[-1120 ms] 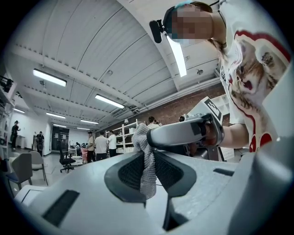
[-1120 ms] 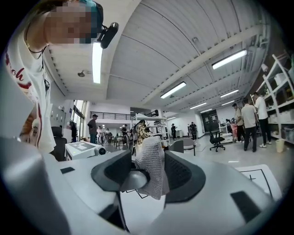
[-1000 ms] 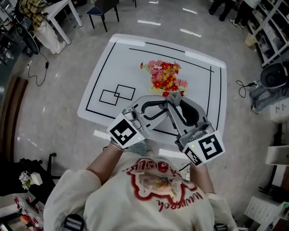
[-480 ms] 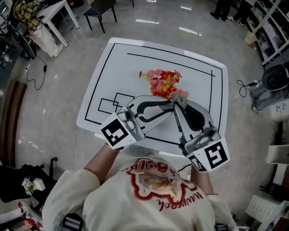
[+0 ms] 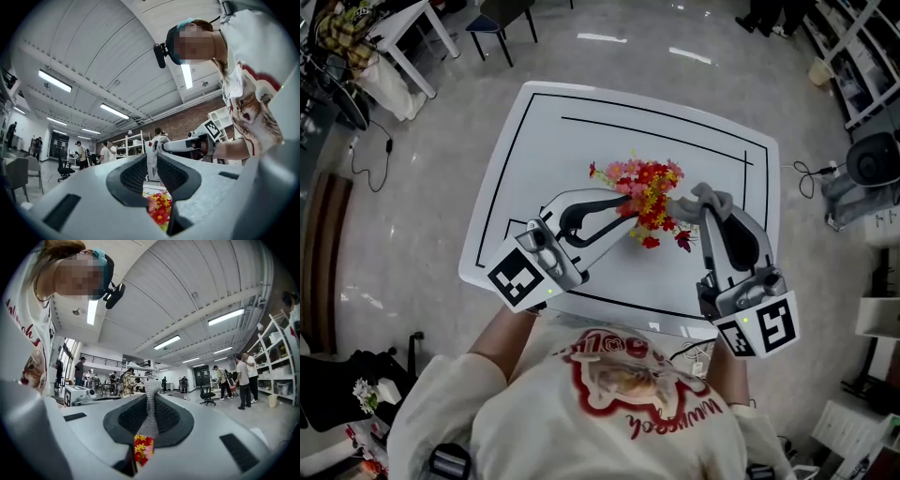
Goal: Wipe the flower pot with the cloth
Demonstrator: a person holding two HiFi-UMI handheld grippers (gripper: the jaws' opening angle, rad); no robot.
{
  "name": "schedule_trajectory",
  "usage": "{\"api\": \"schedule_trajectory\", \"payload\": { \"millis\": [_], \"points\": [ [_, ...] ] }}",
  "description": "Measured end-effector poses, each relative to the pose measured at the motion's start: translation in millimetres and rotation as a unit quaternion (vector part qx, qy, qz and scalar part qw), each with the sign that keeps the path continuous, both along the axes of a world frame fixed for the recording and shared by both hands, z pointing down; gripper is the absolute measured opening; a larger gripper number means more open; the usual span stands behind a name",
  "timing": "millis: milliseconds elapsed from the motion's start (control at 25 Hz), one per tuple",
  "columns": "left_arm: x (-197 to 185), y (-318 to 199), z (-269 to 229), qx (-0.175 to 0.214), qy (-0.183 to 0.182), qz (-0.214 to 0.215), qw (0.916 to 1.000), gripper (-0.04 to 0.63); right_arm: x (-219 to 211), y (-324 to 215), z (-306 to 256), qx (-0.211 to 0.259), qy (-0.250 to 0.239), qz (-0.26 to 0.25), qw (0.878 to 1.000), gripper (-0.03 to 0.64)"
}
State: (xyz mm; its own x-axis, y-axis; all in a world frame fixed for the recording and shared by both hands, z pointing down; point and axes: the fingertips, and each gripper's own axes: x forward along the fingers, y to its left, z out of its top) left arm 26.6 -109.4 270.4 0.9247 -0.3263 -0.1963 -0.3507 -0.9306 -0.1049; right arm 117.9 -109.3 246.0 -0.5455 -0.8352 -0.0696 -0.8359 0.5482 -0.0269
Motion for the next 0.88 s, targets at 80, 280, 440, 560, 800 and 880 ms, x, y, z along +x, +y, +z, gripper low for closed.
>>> {"api": "schedule_trajectory", "payload": {
  "millis": [80, 280, 440, 560, 800, 880],
  "points": [
    [-6.2, -11.1, 1.6, -0.003, -0.003, -0.006, 1.0, 0.069, 6.5, -9.7, 0.8, -0.001, 0.002, 0.009, 1.0, 0.031],
    [-18.5, -34.1, 10.7, -0.012, -0.015, -0.01, 0.9998, 0.003, 27.8, -39.2, 6.1, -0.004, 0.015, 0.037, 0.999, 0.031],
    [-23.4, -50.9, 19.9, -0.024, -0.022, -0.017, 0.9993, 0.003, 46.0, -66.1, 17.4, -0.019, 0.013, 0.047, 0.999, 0.031],
    [-25.1, -61.0, 26.8, -0.036, -0.02, -0.018, 0.999, 0.003, 53.5, -83.2, 26.6, -0.025, 0.016, 0.05, 0.998, 0.031],
    [-23.3, -74.9, 36.2, -0.044, -0.03, -0.012, 0.9985, 0.003, 60.6, -118.2, 50.5, -0.043, 0.013, 0.036, 0.998, 0.031],
    [-26.0, -83.4, 40.7, -0.051, -0.032, -0.018, 0.998, 0.003, 61.8, -130.1, 61.4, -0.051, 0.018, 0.029, 0.998, 0.031]
  ]
}}
